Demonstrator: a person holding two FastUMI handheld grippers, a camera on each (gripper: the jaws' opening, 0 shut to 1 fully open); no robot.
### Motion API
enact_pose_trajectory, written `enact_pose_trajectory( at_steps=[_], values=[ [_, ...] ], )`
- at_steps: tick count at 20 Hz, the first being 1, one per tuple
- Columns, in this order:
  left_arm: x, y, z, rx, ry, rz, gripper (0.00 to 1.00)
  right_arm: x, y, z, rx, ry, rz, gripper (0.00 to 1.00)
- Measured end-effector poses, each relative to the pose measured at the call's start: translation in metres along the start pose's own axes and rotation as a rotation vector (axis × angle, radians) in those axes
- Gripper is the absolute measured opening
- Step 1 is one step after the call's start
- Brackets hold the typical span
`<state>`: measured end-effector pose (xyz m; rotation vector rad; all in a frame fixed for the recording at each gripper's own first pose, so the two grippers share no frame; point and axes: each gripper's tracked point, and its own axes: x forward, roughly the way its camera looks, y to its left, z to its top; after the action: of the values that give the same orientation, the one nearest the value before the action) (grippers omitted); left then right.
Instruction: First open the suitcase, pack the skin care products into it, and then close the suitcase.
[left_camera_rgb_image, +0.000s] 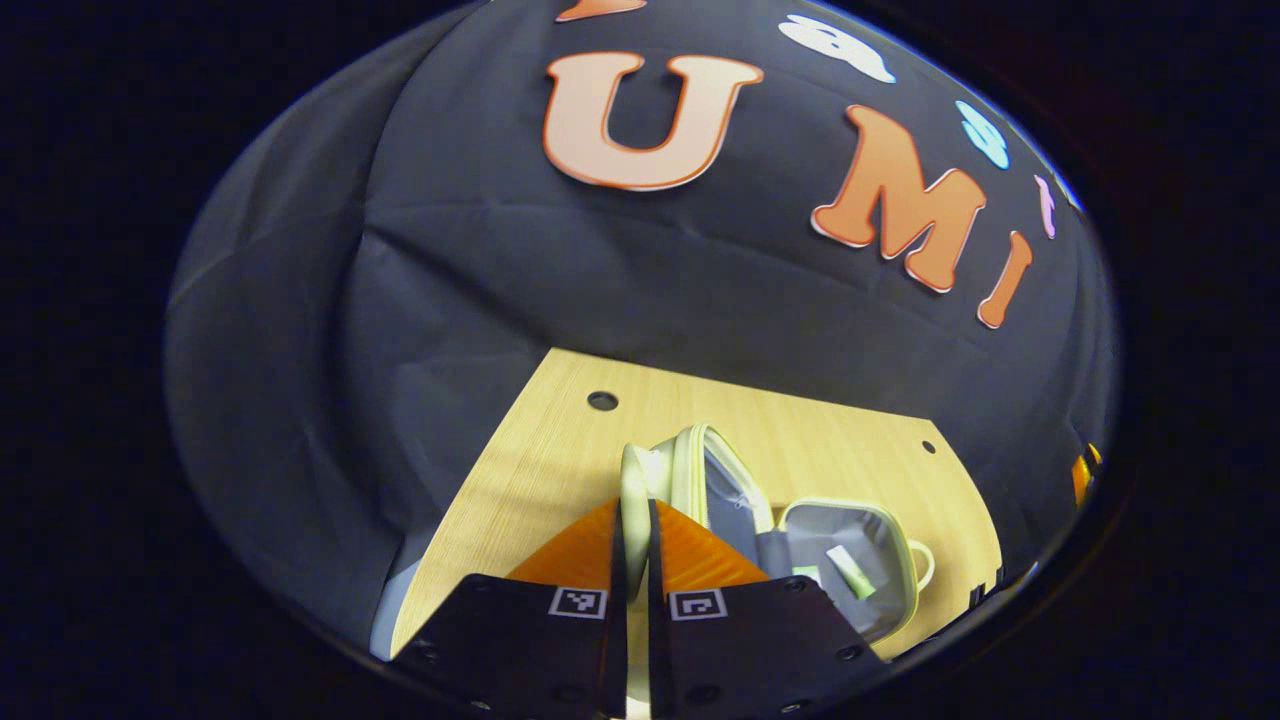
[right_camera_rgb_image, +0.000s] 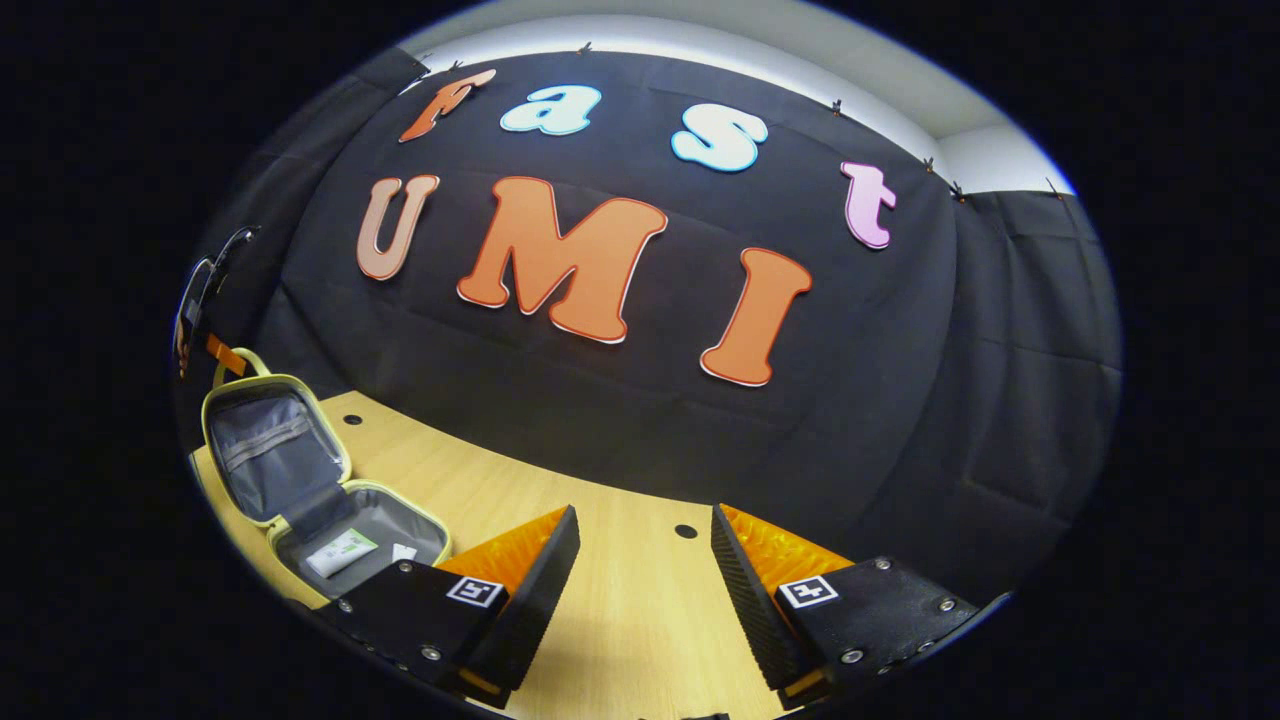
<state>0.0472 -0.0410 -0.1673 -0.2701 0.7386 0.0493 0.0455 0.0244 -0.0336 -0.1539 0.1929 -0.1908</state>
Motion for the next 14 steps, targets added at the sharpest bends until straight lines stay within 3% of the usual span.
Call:
enact_pose_trajectory(
  at_steps=[8,14],
  values=[
    [-0.039,-0.118,0.03,0.049,-0.067,-0.116,0.07,0.008,0.015,0.007,0.026,-0.059,0.12,0.86],
    [-0.054,-0.226,0.018,0.091,-0.095,-0.225,0.09,0.013,0.024,0.003,0.066,-0.067,0.198,0.85]
  ],
)
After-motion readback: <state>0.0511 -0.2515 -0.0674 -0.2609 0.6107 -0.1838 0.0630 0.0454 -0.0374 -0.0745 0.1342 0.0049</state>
